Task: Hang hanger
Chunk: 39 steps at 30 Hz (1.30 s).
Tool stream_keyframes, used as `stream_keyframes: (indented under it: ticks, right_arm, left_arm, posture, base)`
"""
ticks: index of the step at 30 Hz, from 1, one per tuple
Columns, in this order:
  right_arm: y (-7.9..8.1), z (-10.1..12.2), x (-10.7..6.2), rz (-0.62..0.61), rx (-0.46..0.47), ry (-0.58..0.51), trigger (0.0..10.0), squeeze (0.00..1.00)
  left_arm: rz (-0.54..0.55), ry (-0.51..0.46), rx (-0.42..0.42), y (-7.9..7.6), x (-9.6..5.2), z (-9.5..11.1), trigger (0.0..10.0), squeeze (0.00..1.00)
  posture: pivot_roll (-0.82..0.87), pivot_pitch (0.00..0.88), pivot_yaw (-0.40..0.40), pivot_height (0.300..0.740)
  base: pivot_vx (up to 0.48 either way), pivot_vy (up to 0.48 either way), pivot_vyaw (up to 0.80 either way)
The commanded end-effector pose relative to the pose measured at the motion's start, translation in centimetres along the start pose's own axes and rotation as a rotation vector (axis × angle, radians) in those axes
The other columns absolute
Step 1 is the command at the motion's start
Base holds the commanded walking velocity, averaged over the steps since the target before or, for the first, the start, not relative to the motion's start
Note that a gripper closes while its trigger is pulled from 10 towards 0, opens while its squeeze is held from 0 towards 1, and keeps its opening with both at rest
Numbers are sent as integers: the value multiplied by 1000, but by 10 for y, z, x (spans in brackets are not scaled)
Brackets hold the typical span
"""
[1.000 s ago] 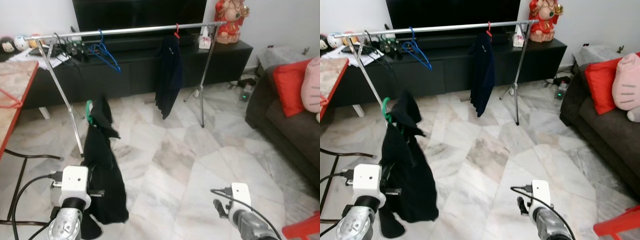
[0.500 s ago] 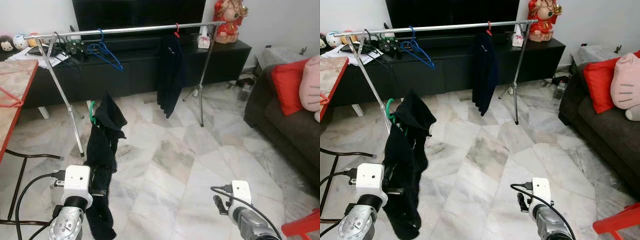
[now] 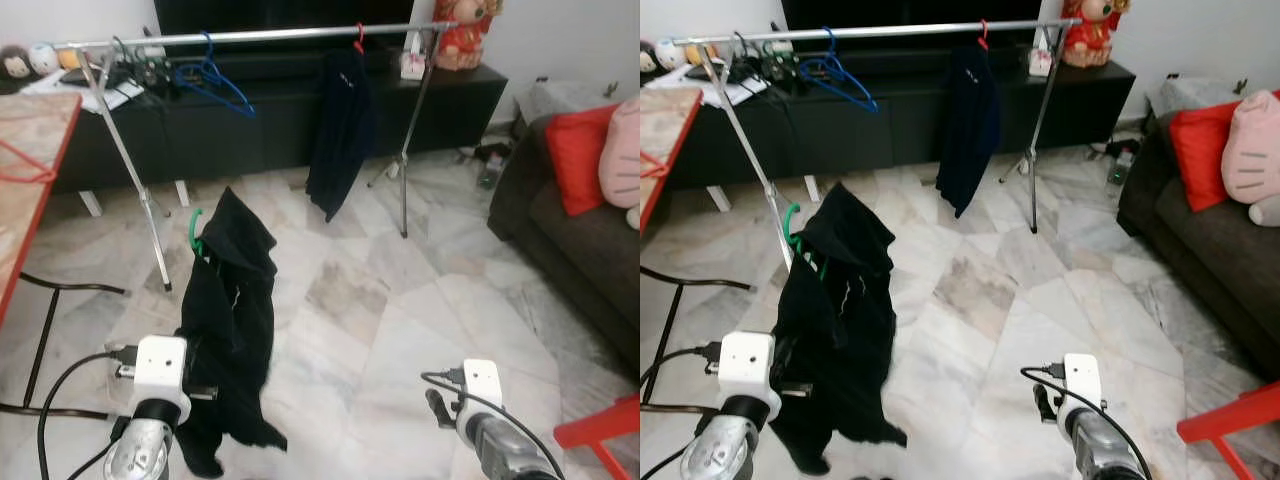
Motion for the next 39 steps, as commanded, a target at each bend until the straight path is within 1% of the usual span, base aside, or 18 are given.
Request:
stream_keyframes:
  ticks: [1, 13, 21, 22, 25, 28, 31, 32, 33, 34, 35, 36, 39]
  right_arm:
    - [-7, -1, -2, -14, 5, -1, 10000, 0]
    - [-5, 4, -2, -1, -8, -32, 10000, 0]
    - [0, 11, -2, 34, -62, -67, 10000, 0]
    - [1, 11, -2, 45, -82, -71, 10000, 0]
    - [3, 13, -2, 53, -94, -84, 10000, 0]
    - [6, 15, -2, 66, -109, -100, 10000, 0]
    - [8, 18, -3, 84, -129, -118, 10000, 0]
    - [15, 30, -3, 120, -124, -157, 10000, 0]
    - [22, 54, -5, 168, -144, -234, 10000, 0]
    - [28, 71, -8, 202, -162, -289, 10000, 0]
    - [34, 93, -14, 239, -201, -365, 10000, 0]
    - [36, 103, -17, 266, -216, -398, 10000, 0]
    - [41, 117, -24, 311, -236, -443, 10000, 0]
  left_arm:
    - [22, -67, -10, 6, 1, 18, 10000, 0]
    - [22, -63, -6, 9, 0, 19, 10000, 0]
    - [8, -68, -2, 10, -1, 23, 10000, 0]
    - [3, -68, -1, 9, -1, 24, 10000, 0]
    - [-15, -70, 6, 7, 1, 26, 10000, 0]
    - [-51, -66, 33, 3, 4, 29, 10000, 0]
    - [-100, -66, 40, -4, 7, 34, 10000, 0]
    - [-117, -70, 38, -7, 9, 36, 10000, 0]
    - [-136, -76, 35, -10, 10, 40, 10000, 0]
    - [-148, -80, 31, -11, 11, 42, 10000, 0]
    - [-176, -85, 35, -15, 12, 46, 10000, 0]
    - [-201, -88, 29, -19, 14, 49, 10000, 0]
    - [-234, -98, 24, -23, 16, 56, 10000, 0]
  posture:
    - [59, 0, -51, 740]
    - [60, 0, -55, 740]
    - [66, 0, -54, 740]
    - [63, 0, -50, 740]
    - [62, 0, -43, 740]
    - [57, 0, -36, 740]
    - [47, 0, -30, 740]
    - [47, 0, -30, 740]
    - [33, 0, -24, 740]
    - [33, 0, -24, 740]
    - [33, 0, -24, 740]
    - [33, 0, -24, 740]
    - [15, 0, -28, 740]
  base:
    - [-311, 0, 0]
    - [-310, 0, 0]
    - [-311, 0, 0]
    - [-311, 0, 0]
    - [-305, 0, 0]
    - [0, 0, 0]
    - [0, 0, 0]
    - [0, 0, 0]
    - [0, 0, 0]
    - [0, 0, 0]
    - [0, 0, 0]
    - [0, 0, 0]
    - [0, 0, 0]
Point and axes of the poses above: a point about 5 cm out from each wrist's last joint towards the gripper, its own x axis pointing out of the wrist towards the gripper, its own z axis along the axis of the wrist's last joint, y = z × x, the point moved 6 cm from there along x, pointing out of the wrist towards the gripper, and after that the axes turned 15 degrees about x, right-handed, at the moved point
